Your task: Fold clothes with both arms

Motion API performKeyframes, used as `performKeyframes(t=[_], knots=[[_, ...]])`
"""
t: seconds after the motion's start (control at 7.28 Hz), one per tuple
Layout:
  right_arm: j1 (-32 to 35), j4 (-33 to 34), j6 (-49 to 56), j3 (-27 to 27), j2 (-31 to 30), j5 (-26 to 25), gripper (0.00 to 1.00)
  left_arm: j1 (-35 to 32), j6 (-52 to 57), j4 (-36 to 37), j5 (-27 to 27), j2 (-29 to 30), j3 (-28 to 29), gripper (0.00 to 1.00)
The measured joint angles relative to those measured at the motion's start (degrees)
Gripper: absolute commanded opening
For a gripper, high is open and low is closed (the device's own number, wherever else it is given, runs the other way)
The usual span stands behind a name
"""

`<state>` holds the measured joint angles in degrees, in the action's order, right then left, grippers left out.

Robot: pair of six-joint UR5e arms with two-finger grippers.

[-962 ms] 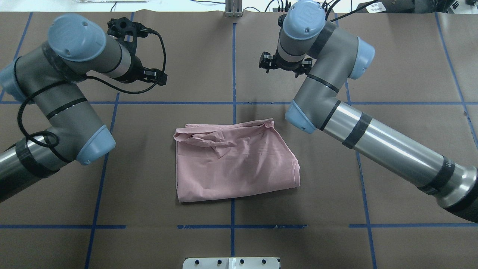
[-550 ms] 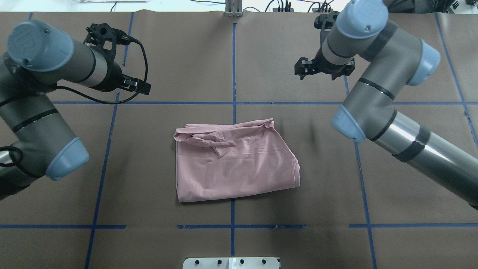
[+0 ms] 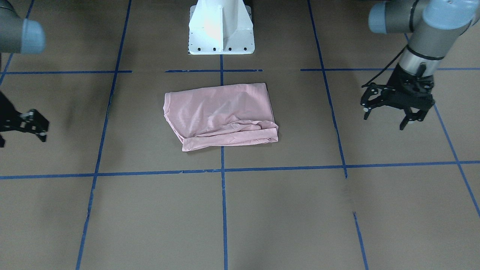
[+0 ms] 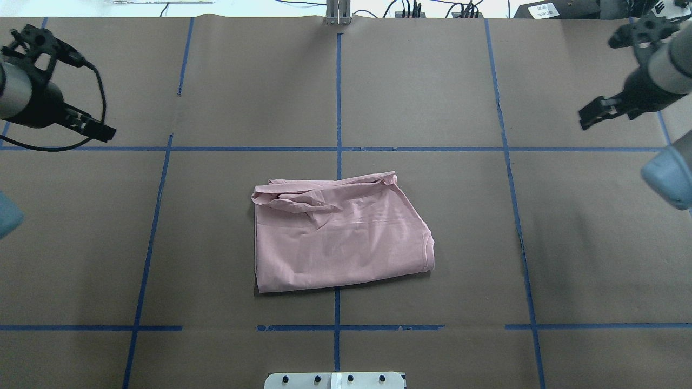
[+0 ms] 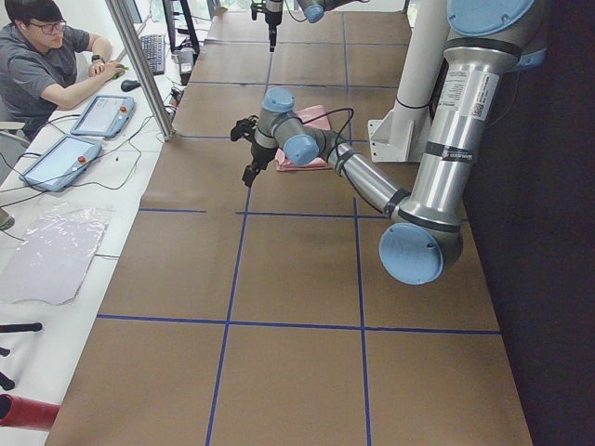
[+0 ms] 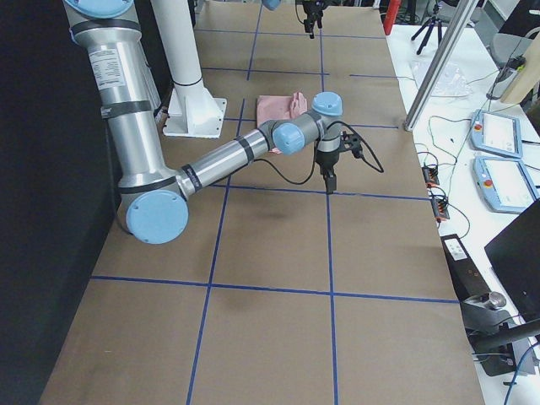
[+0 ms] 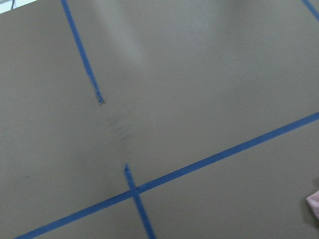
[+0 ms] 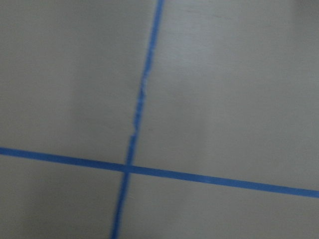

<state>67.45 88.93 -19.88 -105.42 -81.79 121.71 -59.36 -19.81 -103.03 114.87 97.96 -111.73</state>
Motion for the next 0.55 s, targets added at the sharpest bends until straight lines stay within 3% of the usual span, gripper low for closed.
performKeyframes(t=[0.27, 0.55], knots=[[9.0, 0.0, 12.5, 1.7, -9.1, 4.8, 1.0, -6.8, 4.8, 0.0, 4.3, -4.3, 0.1, 1.0], [13.5, 0.0, 15.0, 4.2, -14.3, 6.9, 1.0, -9.2, 5.5, 0.0, 5.5, -6.4, 2.4, 1.0]])
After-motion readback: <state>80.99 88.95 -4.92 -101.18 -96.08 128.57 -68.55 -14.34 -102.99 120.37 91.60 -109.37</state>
